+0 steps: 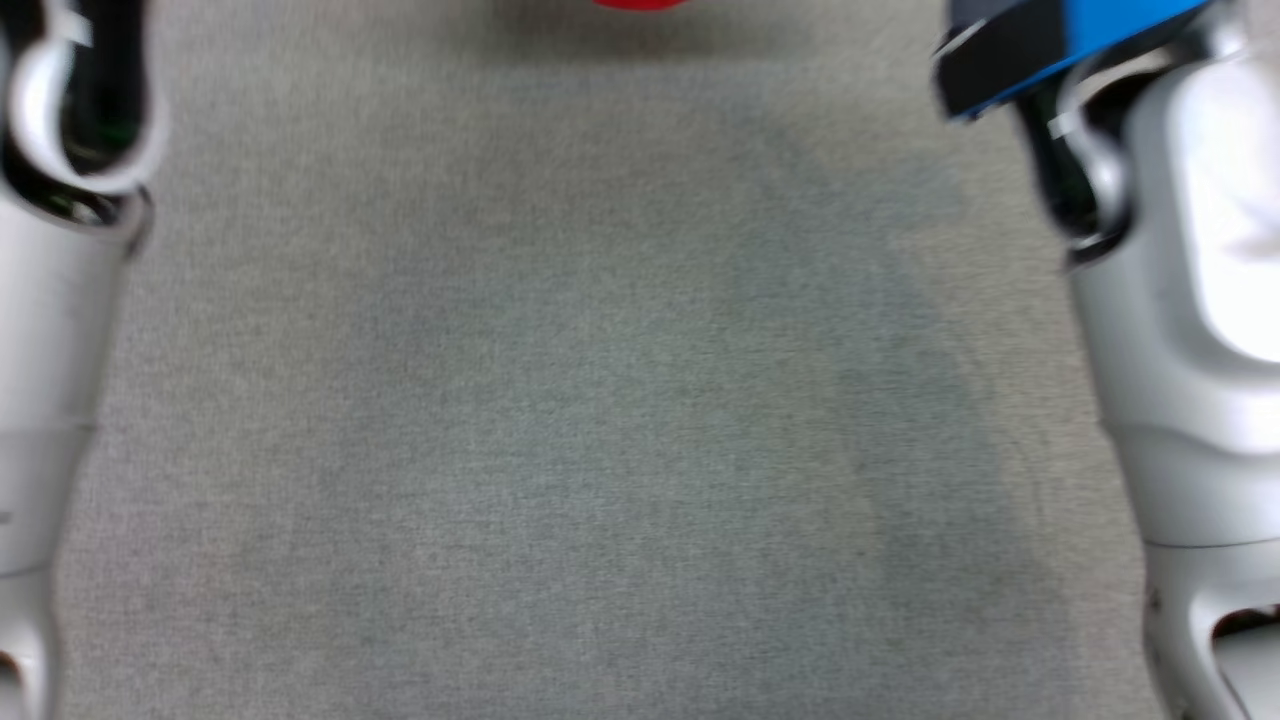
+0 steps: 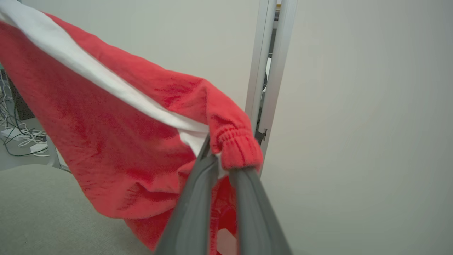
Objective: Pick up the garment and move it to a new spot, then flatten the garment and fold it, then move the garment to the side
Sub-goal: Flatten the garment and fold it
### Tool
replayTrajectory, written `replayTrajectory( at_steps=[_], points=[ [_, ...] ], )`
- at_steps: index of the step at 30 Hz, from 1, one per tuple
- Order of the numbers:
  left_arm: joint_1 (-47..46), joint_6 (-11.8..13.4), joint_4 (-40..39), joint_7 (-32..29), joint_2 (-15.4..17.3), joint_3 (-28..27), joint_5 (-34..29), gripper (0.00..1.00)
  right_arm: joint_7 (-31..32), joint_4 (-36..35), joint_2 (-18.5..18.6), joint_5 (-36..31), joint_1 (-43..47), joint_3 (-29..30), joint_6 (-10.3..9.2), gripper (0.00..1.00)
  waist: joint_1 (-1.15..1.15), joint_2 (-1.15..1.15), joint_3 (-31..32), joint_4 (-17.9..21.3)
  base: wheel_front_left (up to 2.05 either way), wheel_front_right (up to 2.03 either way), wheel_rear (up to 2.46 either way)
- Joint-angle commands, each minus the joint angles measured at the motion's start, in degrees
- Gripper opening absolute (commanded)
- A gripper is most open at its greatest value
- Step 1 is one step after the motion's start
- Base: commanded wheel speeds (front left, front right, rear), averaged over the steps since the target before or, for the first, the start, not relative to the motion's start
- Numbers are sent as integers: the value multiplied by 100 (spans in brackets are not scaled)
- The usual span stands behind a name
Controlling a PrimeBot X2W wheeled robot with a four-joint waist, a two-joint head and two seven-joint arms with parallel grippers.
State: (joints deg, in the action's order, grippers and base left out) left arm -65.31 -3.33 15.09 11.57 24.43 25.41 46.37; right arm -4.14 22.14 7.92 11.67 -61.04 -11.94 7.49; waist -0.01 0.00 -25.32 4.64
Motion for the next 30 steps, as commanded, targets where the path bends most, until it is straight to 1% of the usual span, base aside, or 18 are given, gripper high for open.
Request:
replayTrajectory(
  at_steps=[1, 4, 6, 9, 11, 15, 18, 20, 25, 30],
  points=[
    [199, -71, 220, 97, -92, 68, 12, 0, -156, 345, -77, -75, -23, -77, 1, 0, 1, 0, -234, -170, 0, 0, 0],
    [549, -185, 661, 252, -276, 150, 20, 0, -472, 1021, -198, -64, 189, -336, 1, 0, 1, 0, -366, -223, 0, 0, 0],
    [827, -261, 843, 321, -387, 188, 21, 0, -673, 1342, -218, -16, 318, -514, 1, 0, 1, 0, -412, -239, 0, 0, 0],
    [1272, -346, 918, 360, -455, 151, 17, 0, -904, 1581, -237, 89, 516, -724, 1, 0, 1, 0, -423, -238, 0, 0, 0],
    [1554, -380, 708, 367, -508, -122, -12, 0, -1000, 1579, -235, 192, 703, -801, 1, 0, 1, 0, -412, -223, 0, 0, 0],
    [2423, -415, 80, 364, -672, -730, -318, 0, -1095, 1253, -243, 376, 1236, -881, 1, 0, 1, 0, -276, -187, 0, 0, 0],
    [3140, -430, -469, 366, -905, -1263, -503, 0, -1107, 795, -255, 499, 1829, -815, 1, 0, 1, 0, -75, -185, 0, 0, 0],
    [3667, -429, -836, 366, -1082, -1447, -621, 0, -1108, 462, -269, 535, 2322, -773, 1, 0, 1, 0, 106, -207, 0, 0, 0],
    [4820, -431, -1665, 367, -1324, -1583, -909, 0, -1109, -263, -314, 606, 3453, -795, 1, 0, 1, 0, 643, -241, 0, 0, 0],
    [5847, -419, -2408, 367, -1339, -1517, -1108, 0, -1106, -895, -301, 682, 4518, -794, 1, 0, 1, 0, 1225, -258, 0, 0, 0]
  ],
)
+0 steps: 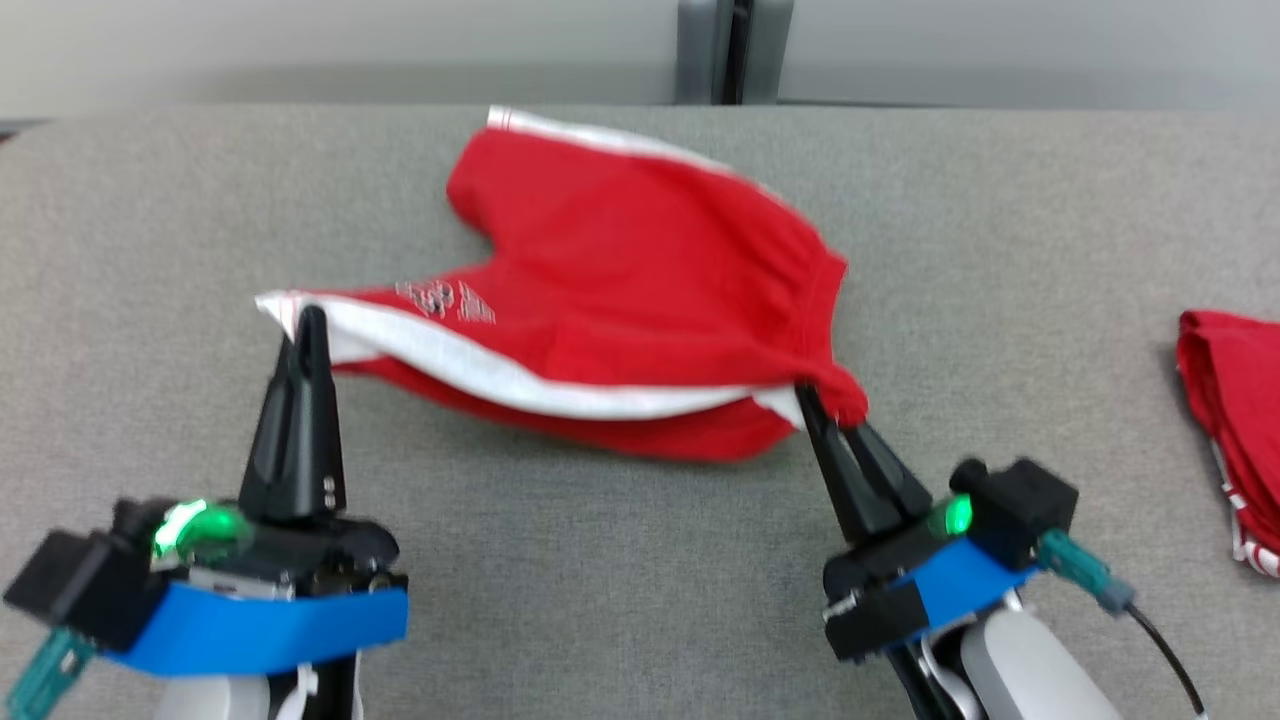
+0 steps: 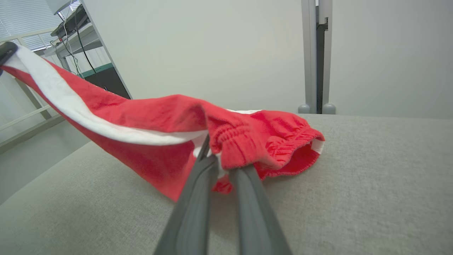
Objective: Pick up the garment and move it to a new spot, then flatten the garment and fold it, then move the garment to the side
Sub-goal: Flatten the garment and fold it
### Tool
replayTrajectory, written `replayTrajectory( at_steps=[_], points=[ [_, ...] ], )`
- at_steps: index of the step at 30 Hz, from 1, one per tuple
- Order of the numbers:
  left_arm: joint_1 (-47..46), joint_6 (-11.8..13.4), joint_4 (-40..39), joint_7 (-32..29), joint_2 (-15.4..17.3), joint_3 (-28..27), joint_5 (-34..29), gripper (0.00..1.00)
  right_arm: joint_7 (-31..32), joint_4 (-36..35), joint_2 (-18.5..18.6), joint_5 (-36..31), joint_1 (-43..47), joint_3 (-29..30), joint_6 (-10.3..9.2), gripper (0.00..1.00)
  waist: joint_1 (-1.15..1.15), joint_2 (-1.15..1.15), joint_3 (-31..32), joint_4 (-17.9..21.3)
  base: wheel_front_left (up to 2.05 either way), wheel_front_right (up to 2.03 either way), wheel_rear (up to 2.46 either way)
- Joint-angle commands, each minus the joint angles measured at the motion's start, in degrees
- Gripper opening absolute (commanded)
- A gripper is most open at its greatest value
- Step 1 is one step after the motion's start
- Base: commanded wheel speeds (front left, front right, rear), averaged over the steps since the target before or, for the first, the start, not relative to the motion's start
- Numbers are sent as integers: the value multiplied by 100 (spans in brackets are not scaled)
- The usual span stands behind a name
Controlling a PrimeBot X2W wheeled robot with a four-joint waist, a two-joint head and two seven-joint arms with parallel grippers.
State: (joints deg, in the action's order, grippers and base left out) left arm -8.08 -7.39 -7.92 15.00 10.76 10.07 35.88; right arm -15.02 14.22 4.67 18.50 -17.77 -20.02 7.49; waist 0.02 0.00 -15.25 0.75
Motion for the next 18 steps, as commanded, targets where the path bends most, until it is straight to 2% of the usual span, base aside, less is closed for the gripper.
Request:
replayTrajectory(
  at_steps=[1, 5, 6, 7, 11, 15, 18],
  points=[
    [315, -14, -255, 24, 51, 24, -108, 0, 7, -262, 50, -7, 391, 36, 1, 0, -2, 0, 307, 126, 0, 0, 0],
    [1056, -14, -891, 24, 165, 40, -297, 0, 273, -1021, 148, 68, 1186, 228, 1, 0, -2, 0, 588, 152, 0, 0, 0],
    [1056, -14, -891, 24, 165, 40, -297, 0, 273, -1021, 148, 68, 1186, 228, 1, 0, -2, 0, 588, 152, 0, 0, 0],
    [1366, -4, -1210, 23, 227, 69, -389, 0, 450, -1470, 192, 62, 1561, 389, 1, 0, -2, 0, 647, 167, 0, 0, 0],
    [1782, 110, -1688, -138, 335, 96, -460, 0, 880, -2224, 224, 19, 2192, 647, 1, 0, -2, 0, 647, 216, 0, 0, 0],
    [1839, 162, -1692, -313, 381, 131, -419, 0, 1110, -2436, 210, 74, 2360, 698, 1, 0, -2, 0, 583, 270, 0, 0, 0],
    [1561, 169, -1363, -389, 362, 127, -365, 0, 1209, -2262, 105, 311, 2225, 662, 1, 0, -2, 0, 471, 306, 0, 0, 0]
  ],
)
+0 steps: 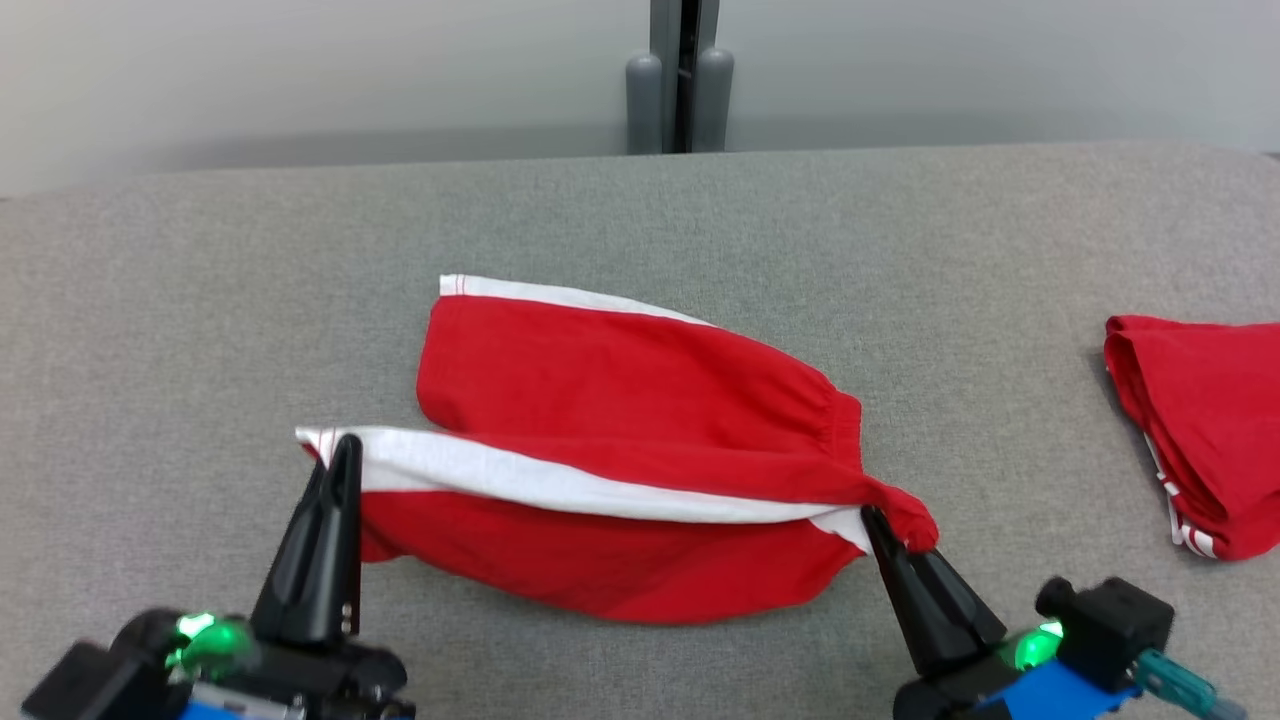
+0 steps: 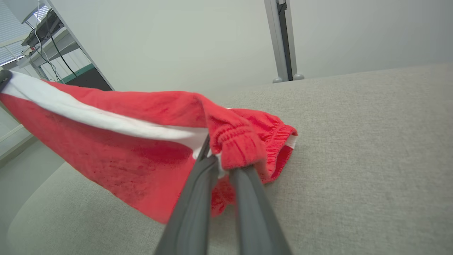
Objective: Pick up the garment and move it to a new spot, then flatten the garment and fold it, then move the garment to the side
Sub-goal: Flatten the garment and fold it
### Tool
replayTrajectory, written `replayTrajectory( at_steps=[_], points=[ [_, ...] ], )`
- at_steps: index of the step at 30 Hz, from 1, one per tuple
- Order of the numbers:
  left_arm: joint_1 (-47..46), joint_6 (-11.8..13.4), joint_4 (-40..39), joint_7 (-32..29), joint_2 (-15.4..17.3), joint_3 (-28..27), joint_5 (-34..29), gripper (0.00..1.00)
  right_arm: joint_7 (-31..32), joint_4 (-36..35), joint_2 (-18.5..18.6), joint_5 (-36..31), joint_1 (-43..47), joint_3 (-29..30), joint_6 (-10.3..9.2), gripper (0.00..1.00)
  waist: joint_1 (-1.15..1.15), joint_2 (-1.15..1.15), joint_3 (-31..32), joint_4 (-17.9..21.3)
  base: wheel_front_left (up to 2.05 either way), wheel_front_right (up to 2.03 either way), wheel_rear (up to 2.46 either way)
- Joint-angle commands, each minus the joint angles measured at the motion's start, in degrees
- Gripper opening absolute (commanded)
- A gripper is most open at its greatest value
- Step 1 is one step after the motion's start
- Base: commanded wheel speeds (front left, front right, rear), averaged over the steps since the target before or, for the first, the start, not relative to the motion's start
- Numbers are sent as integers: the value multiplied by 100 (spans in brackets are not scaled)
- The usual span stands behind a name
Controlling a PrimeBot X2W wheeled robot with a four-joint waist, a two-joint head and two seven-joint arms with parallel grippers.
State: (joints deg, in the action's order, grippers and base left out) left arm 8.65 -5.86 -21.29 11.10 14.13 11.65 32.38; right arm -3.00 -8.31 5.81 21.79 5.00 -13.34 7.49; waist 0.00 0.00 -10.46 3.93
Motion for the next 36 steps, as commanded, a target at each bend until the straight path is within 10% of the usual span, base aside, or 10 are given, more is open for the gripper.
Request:
replayTrajectory(
  at_steps=[1, 11, 26, 29, 31, 32, 33, 36],
  points=[
    [-247, -4, 124, -12, 39, -10, -15, 0, 21, 85, -3, -32, -177, -23, 1, 0, 0, 0, -63, -6, 0, 0, 0],
    [-2643, -158, 2457, -167, 361, 461, -63, 0, -221, 1538, -181, -39, -1638, 171, 1, 0, 0, 0, -841, 66, 0, 0, 0],
    [-5131, -133, 5928, -316, 8, 948, -428, 0, -588, 3286, -287, -264, -3424, 94, 1, 0, 0, 0, -1499, 220, 0, 0, 0],
    [-5359, -119, 6311, -370, -60, 1015, -449, 3, -655, 3444, -287, -227, -3556, 37, 1, 35, 0, 0, -1496, 231, 0, 0, 0],
    [-5441, -122, 6497, -416, -80, 1057, -473, 50, -691, 3512, -286, -203, -3581, 39, 1, 100, 0, 0, -1474, 230, 0, 0, 0],
    [-5460, -124, 6567, -426, -86, 1090, -494, 88, -704, 3547, -286, -204, -3576, 48, 1, 100, 0, 0, -1452, 226, 0, 0, 0],
    [-5463, -128, 6627, -451, -112, 1120, -485, 100, -703, 3577, -286, -250, -3577, 67, 1, 100, 0, 0, -1430, 222, 0, 0, 0],
    [-5399, -143, 6709, -453, -162, 1192, -409, 100, -671, 3578, -287, -409, -3543, 110, 1, 100, 0, 0, -1352, 204, 0, 0, 0]
  ],
)
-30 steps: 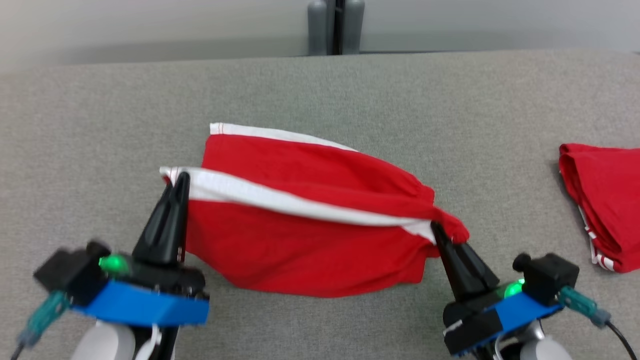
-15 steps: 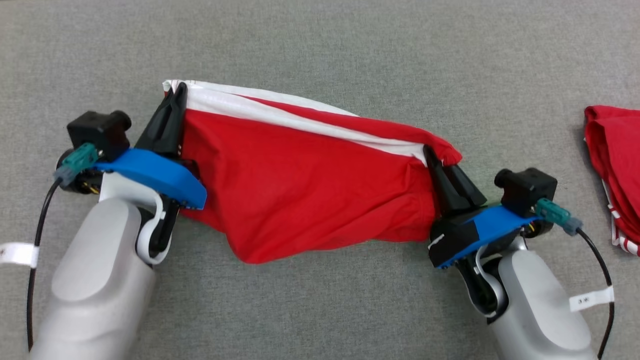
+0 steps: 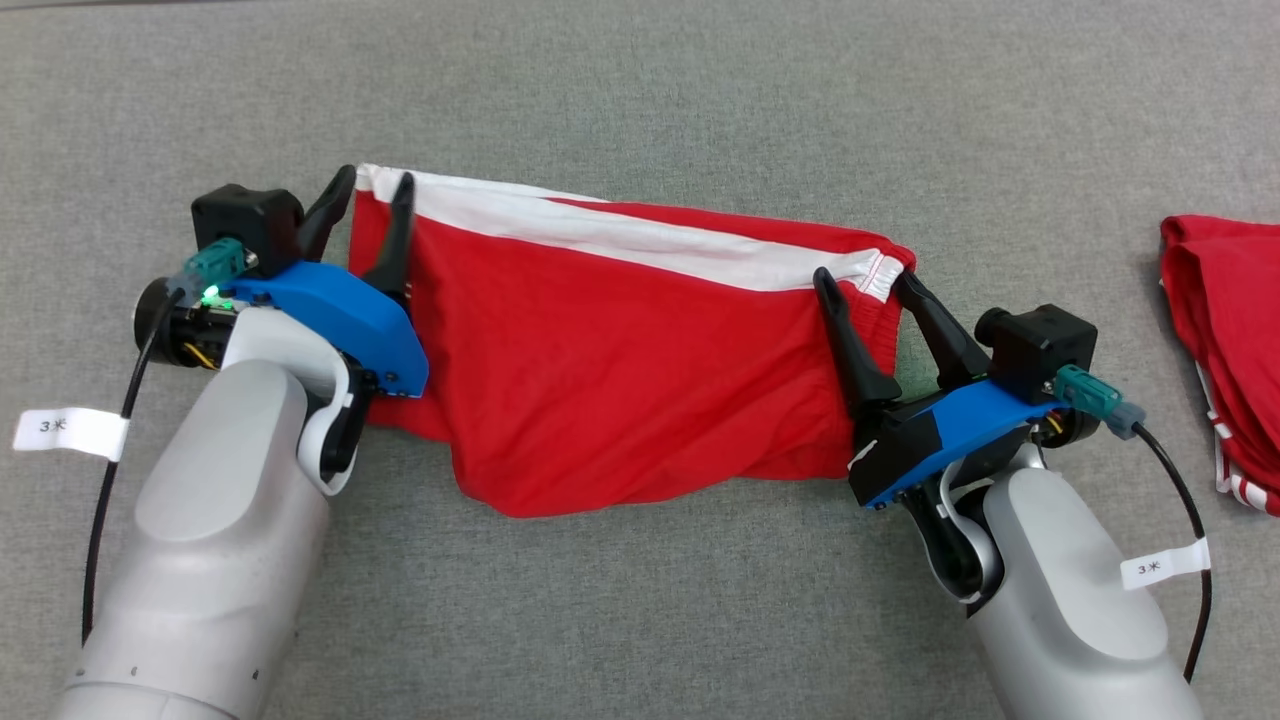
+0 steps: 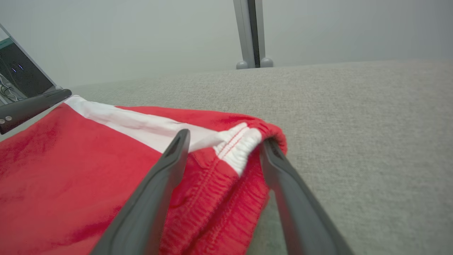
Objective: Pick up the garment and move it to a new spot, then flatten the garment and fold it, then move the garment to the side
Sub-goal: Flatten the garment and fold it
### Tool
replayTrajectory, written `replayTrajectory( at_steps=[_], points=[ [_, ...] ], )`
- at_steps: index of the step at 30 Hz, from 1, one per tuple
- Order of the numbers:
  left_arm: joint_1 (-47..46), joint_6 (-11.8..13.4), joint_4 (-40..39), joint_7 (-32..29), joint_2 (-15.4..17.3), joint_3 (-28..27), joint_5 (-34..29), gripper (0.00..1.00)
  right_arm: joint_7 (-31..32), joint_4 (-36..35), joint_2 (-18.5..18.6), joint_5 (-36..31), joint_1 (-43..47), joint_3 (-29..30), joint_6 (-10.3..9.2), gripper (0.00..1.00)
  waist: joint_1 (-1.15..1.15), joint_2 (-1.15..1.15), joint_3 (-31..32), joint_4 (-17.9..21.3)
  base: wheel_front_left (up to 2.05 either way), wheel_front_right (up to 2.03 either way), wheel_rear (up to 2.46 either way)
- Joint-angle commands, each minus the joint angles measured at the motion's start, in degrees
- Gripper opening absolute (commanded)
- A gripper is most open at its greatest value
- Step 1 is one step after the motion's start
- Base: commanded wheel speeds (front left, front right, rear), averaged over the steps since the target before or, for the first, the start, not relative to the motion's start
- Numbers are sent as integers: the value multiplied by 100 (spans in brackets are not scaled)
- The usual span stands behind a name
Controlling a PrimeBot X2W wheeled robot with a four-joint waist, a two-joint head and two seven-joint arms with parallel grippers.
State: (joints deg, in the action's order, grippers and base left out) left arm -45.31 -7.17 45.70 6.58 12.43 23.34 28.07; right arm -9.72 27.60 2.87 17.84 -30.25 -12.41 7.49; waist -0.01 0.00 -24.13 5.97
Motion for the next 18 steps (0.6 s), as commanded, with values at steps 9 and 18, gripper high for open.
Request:
replayTrajectory(
  at_steps=[9, 18],
  points=[
    [549, -36, -363, 77, 52, 111, 286, 100, 494, -562, 7, -255, 508, 232, 1, 100, 1, 0, 284, -94, 0, 0, 0],
    [1307, 115, -1165, -497, 280, 37, 663, 100, 1075, -1608, 8, -610, 1355, 731, 1, 100, 1, 0, 614, -110, 0, 0, 0]
  ],
)
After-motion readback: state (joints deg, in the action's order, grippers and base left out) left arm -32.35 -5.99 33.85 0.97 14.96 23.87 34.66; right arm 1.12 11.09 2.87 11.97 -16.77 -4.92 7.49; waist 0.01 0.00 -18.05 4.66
